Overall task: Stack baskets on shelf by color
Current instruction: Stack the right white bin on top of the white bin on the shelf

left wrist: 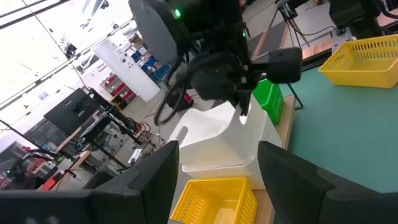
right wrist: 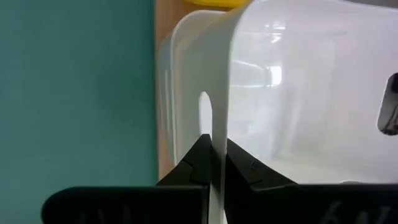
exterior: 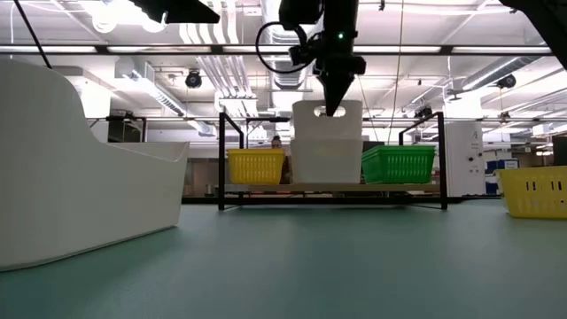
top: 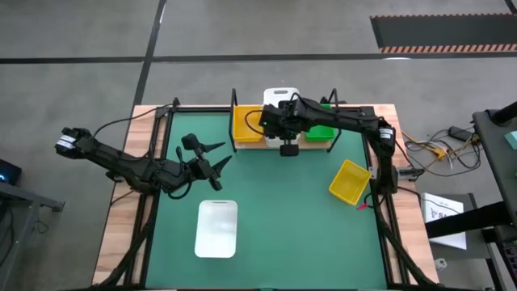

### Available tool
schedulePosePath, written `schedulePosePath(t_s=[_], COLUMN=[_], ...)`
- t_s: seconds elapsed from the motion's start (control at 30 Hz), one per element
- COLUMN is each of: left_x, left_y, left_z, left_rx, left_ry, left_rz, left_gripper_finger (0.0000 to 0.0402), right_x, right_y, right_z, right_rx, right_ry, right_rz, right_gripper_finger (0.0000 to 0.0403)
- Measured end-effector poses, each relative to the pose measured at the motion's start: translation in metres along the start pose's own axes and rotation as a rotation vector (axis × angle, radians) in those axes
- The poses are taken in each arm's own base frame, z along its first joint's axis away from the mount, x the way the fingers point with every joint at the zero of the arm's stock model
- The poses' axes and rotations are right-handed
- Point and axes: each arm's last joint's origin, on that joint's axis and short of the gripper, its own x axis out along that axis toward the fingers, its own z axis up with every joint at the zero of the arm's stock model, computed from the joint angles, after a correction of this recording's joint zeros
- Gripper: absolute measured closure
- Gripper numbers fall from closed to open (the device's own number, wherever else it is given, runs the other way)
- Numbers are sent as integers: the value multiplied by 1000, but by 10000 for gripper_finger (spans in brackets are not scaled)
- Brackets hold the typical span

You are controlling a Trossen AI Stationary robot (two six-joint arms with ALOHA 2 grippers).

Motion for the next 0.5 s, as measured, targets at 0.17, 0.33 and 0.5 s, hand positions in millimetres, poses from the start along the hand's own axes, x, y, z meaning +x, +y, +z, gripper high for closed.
schedulePosePath(t_s=[0.17, 0.33, 0.5], left_x=[0, 0, 0], left_y=[0, 0, 0], left_z=[0, 0, 0], left_rx=[0, 0, 0], left_ry=[0, 0, 0], left_rz=[0, 0, 0], left_gripper_finger=[198, 198, 198], right_x=[7, 15, 17], right_y=[2, 4, 6], right_z=[2, 2, 1], right_rx=[15, 53, 55], right_ry=[-7, -6, -4], right_rz=[9, 10, 28], right_gripper_finger=[394, 394, 372])
